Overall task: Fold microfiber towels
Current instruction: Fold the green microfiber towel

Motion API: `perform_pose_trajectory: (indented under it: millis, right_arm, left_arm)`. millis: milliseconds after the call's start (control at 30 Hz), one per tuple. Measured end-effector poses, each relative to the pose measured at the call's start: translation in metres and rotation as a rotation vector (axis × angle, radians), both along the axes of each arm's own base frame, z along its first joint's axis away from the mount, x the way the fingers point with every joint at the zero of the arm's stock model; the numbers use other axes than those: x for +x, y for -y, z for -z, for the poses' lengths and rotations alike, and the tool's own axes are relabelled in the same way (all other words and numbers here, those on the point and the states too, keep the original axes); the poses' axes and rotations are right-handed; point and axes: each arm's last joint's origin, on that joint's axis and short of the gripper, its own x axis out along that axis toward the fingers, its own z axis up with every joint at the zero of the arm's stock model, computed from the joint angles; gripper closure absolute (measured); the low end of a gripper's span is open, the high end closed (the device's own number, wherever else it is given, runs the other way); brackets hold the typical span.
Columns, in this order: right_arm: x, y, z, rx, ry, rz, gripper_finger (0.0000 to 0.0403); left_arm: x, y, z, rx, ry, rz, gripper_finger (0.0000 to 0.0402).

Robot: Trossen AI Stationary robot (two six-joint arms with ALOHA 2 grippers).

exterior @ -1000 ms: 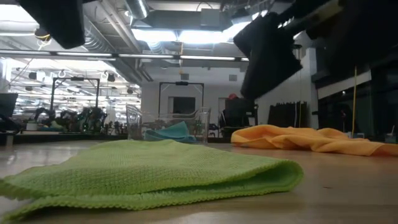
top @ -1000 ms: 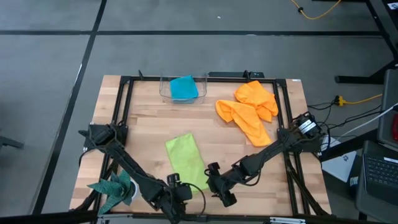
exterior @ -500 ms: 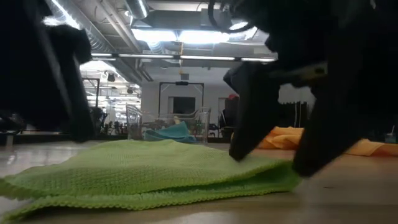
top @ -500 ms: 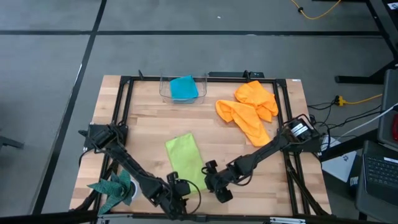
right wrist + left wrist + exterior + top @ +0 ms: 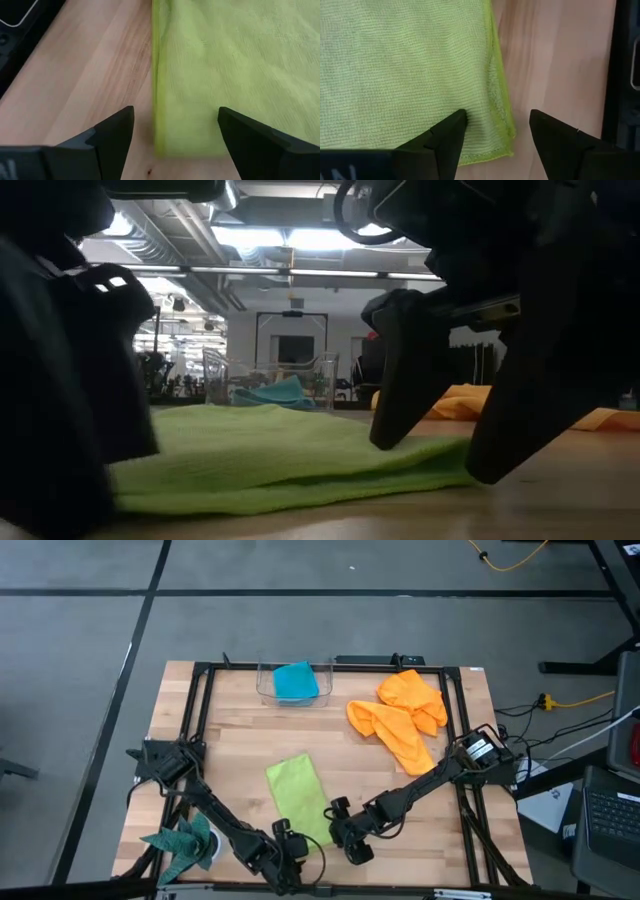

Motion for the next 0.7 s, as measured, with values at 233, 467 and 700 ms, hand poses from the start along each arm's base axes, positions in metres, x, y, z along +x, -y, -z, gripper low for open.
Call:
perform_pose_trajectory:
  millis: [233,467,700]
  right_arm:
    - [-0.001,0.002,0.007,-0.047,-0.022,0.040,0.0147]
    - [0.001,0.000,0.022,-0.043,-0.058,0.053,0.0213]
    - [0.001,0.000,0.022,-0.032,-0.047,0.066,0.0276]
  left_arm:
    - [-0.001,-0.004,0.002,0.043,-0.014,-0.013,0.0186]
    - [-0.002,-0.005,0.004,0.058,-0.029,-0.015,0.0201]
    - [-0.003,-0.006,0.005,0.042,-0.035,-0.039,0.0226]
